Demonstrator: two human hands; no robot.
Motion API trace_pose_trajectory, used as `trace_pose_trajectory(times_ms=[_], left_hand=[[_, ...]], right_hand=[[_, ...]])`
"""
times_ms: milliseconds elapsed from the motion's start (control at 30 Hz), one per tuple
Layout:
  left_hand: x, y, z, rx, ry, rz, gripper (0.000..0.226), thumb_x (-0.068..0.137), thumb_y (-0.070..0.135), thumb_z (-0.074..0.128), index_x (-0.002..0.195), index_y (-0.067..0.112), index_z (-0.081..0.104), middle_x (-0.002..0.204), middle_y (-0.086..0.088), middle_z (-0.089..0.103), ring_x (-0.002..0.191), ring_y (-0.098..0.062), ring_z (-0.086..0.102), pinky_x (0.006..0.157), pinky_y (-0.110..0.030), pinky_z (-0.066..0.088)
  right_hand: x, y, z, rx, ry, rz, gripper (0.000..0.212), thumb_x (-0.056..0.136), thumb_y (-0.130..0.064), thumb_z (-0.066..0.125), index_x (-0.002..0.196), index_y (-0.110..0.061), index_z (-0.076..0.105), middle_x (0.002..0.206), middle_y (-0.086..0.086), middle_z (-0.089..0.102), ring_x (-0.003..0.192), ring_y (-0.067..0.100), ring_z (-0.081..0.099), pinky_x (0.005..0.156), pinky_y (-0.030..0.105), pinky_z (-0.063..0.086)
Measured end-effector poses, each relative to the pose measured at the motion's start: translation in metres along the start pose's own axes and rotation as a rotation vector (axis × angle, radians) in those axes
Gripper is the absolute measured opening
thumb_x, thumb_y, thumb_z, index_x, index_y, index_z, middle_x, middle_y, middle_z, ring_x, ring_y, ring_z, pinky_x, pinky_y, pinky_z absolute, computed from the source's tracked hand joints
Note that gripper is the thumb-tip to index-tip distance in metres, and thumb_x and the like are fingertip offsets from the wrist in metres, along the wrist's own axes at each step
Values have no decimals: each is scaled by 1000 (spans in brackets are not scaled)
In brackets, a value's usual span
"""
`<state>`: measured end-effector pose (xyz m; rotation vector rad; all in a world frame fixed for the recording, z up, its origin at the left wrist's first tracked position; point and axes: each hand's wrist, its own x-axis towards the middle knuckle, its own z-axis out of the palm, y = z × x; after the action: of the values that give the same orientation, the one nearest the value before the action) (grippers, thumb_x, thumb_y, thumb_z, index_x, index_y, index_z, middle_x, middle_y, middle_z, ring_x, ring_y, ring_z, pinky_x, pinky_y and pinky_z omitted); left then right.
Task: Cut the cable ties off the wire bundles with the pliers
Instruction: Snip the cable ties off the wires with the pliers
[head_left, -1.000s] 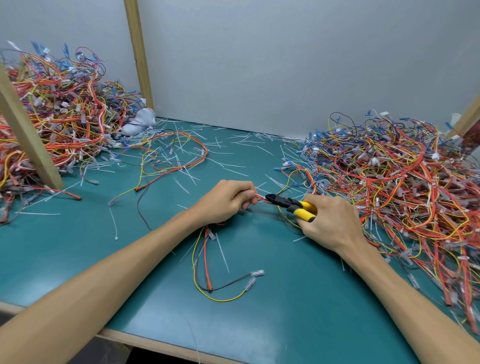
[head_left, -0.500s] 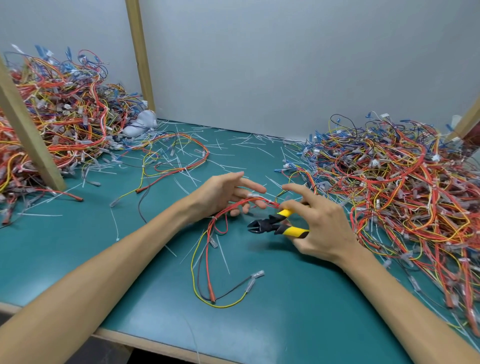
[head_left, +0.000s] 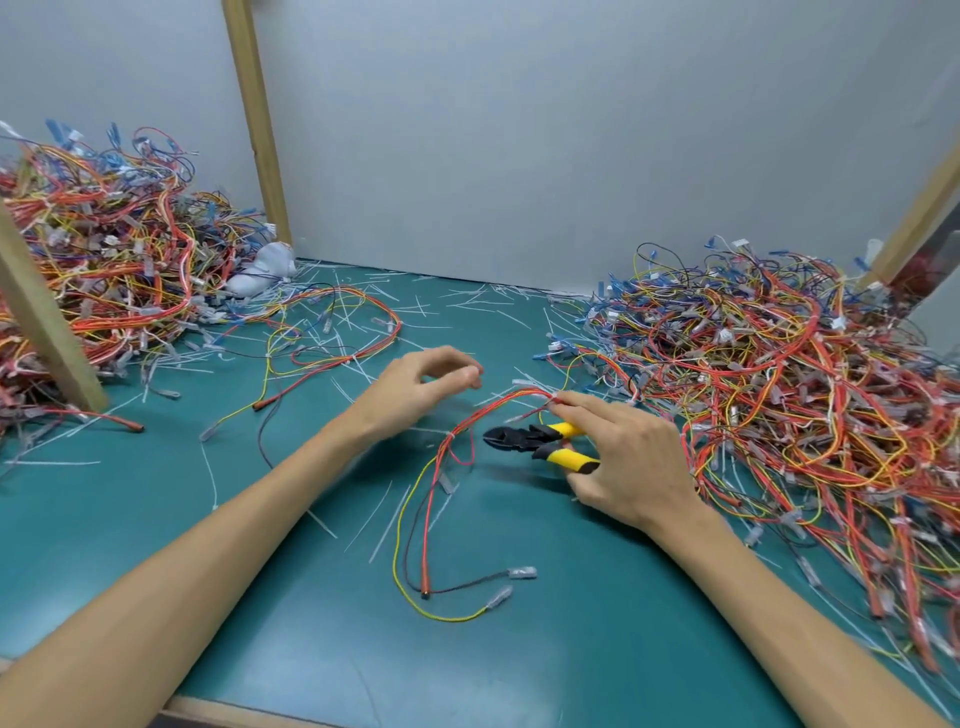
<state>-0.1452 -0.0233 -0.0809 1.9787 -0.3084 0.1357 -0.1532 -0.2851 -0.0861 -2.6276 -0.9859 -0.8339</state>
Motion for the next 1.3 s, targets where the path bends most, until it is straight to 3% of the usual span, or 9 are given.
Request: trace_pose_trajectory(times_ms=[133,233,300,467,667,833,1033,1167,1300], left_hand=[[-2,-3,-5,342,257,139,34,77,49,70,86,22,51,78,11,55,71,-4,50,64,-15,37],[-2,-4,0,513,177,44,41,80,59,67,68,22,54,58,10,53,55,-2,48,55,-20,35],[-3,-6,6,586,65,6,39,82,61,63,70,23,64,59,10,60,57,-1,53,54,-17,36],[-2,-5,11,503,35,32,14,90,35,65,92,24,72,80,11,72,76,-3,65,69,-15,45],[-1,1,9,125,277,74,7,95,3,55,93,10,55,78,-1,72,70,-10,71,68,-25,54],[-1,13,0,131,582,265,10,91,7,63,94,16,62,81,5,70,74,-7,68,73,-20,53],[-3,12,-2,184,505,238,6,86,10,70,89,15,73,75,1,73,71,-4,70,71,-14,52],[-2,4,-1,262,420,259,10,86,5,69,86,14,69,75,3,71,71,-4,69,70,-10,48],[-3,0,-7,469,476,377,5,85,12,71,84,16,69,78,12,69,75,-10,66,69,-23,49]], right_hand=[[1,4,-1,-31,29,137,49,63,-29,82,111,-22,74,118,-11,69,87,20,71,71,30,55],[2,7,-2,-25,58,174,49,65,-31,76,113,-22,73,119,-11,69,90,21,71,72,31,56],[2,7,-1,-28,98,171,48,65,-29,77,112,-22,73,118,-12,69,89,20,71,70,30,57],[2,7,0,-12,167,186,47,65,-25,80,112,-23,73,118,-12,70,86,18,71,67,27,54],[2,3,-4,42,113,138,45,66,-31,70,110,-24,74,117,-14,70,92,15,71,71,28,57],[0,-14,-2,146,-80,-129,50,61,-32,63,108,-23,75,119,-11,69,90,15,72,71,30,58],[-3,-27,0,231,-142,-256,43,66,-41,56,100,-23,75,114,-10,70,87,16,71,66,28,55],[-1,-24,-2,361,-66,-119,23,64,-25,63,86,-18,69,119,-7,64,71,20,64,61,32,52],[9,-18,-14,678,194,69,14,77,-22,64,85,-11,66,99,-1,61,84,16,60,72,25,46]])
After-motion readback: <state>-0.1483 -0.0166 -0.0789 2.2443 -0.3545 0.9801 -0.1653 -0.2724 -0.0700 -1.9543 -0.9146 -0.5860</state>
